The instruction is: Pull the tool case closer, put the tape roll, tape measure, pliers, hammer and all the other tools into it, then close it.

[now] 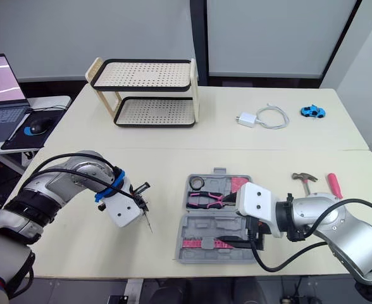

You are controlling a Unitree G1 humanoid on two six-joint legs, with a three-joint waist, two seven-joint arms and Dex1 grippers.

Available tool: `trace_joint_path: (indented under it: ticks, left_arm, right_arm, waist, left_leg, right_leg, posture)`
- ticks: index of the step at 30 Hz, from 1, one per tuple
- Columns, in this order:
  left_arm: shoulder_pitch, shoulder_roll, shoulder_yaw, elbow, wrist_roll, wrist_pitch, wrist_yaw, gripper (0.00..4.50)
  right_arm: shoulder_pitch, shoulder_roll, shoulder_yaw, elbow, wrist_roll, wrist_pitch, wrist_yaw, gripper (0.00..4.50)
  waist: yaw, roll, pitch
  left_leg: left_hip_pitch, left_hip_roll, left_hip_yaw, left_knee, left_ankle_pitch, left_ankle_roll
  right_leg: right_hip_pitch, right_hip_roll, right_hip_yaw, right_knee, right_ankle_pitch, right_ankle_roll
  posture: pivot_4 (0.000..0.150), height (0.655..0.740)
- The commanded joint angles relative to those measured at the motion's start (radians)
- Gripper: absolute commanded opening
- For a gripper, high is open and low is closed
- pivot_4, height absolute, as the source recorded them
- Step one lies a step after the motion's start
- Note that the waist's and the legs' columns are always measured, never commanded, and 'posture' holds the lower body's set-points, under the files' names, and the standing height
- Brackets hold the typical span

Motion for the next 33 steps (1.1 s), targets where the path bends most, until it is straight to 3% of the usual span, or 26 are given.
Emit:
trace_joint_path:
  ticks: [1,8,11,17,21,27,33]
  left_arm:
    - [0.044,0.036,0.091,-0.071,-0.084,0.201,-0.027,0.11]
    - [0.268,0.118,0.263,-0.337,-0.222,0.733,-0.005,0.11]
    - [0.37,0.126,0.351,-0.471,-0.267,0.969,0.068,0.11]
    - [0.481,0.043,0.512,-0.703,-0.361,1.517,0.297,0.11]
    - [0.489,-0.068,0.591,-0.804,-0.41,1.878,0.461,0.11]
    - [0.459,-0.199,0.677,-0.847,-0.449,2.212,0.634,0.11]
    - [0.481,-0.244,0.756,-0.827,-0.498,2.3,0.73,0.11]
  right_arm:
    - [-0.023,0.006,-0.005,-0.013,0.006,0.005,-0.004,4.5]
    - [-0.042,0.012,0.015,-0.019,-0.001,0.012,-0.002,4.5]
    - [-0.048,0.005,0.025,-0.02,-0.007,0.007,0.01,4.5]
    - [-0.063,-0.003,0.032,-0.013,-0.011,0.008,0.035,4.5]
    - [-0.078,-0.012,0.036,-0.009,-0.014,0.014,0.052,4.5]
    - [-0.092,-0.022,0.044,-0.009,-0.007,0.028,0.078,4.5]
    - [-0.112,-0.014,0.061,-0.016,-0.005,0.057,0.08,4.5]
  waist:
    - [0.0,0.0,0.0]
    - [-0.002,0.001,0.0]
    - [-0.001,0.001,0.0]
    - [0.007,0.001,0.0]
    - [0.007,0.001,0.0]
    - [0.011,0.0,0.0]
    - [0.016,0.0,0.0]
  left_leg:
    - [0.0,0.0,0.0,0.0,0.0,0.0]
    - [0.0,0.001,0.0,0.0,0.0,0.0]
    - [0.0,0.007,0.0,0.0,-0.001,0.002]
    - [0.0,0.007,0.001,0.0,-0.002,0.003]
    - [0.001,0.009,0.002,0.0,-0.002,0.003]
    - [0.001,0.011,0.002,0.0,-0.001,0.002]
    - [0.001,0.011,0.002,0.0,0.0,0.0]
  right_leg:
    - [0.0,0.0,0.0,0.0,0.0,0.0]
    - [0.0,0.0,0.001,0.0,0.0,0.0]
    - [0.0,0.0,0.001,0.0,0.0,0.0]
    - [0.001,0.001,0.001,0.0,0.0,0.0]
    - [0.001,0.002,0.001,0.0,0.0,0.0]
    - [0.001,0.003,0.001,-0.001,0.0,0.0]
    - [0.001,0.003,0.002,-0.001,0.0,-0.001]
  posture:
    - [0.15,0.7318]
    - [0.15,0.7318]
    - [0.15,0.7318]
    - [0.15,0.7318]
    - [0.15,0.7318]
    - [0.15,0.7318]
    - [0.15,0.7318]
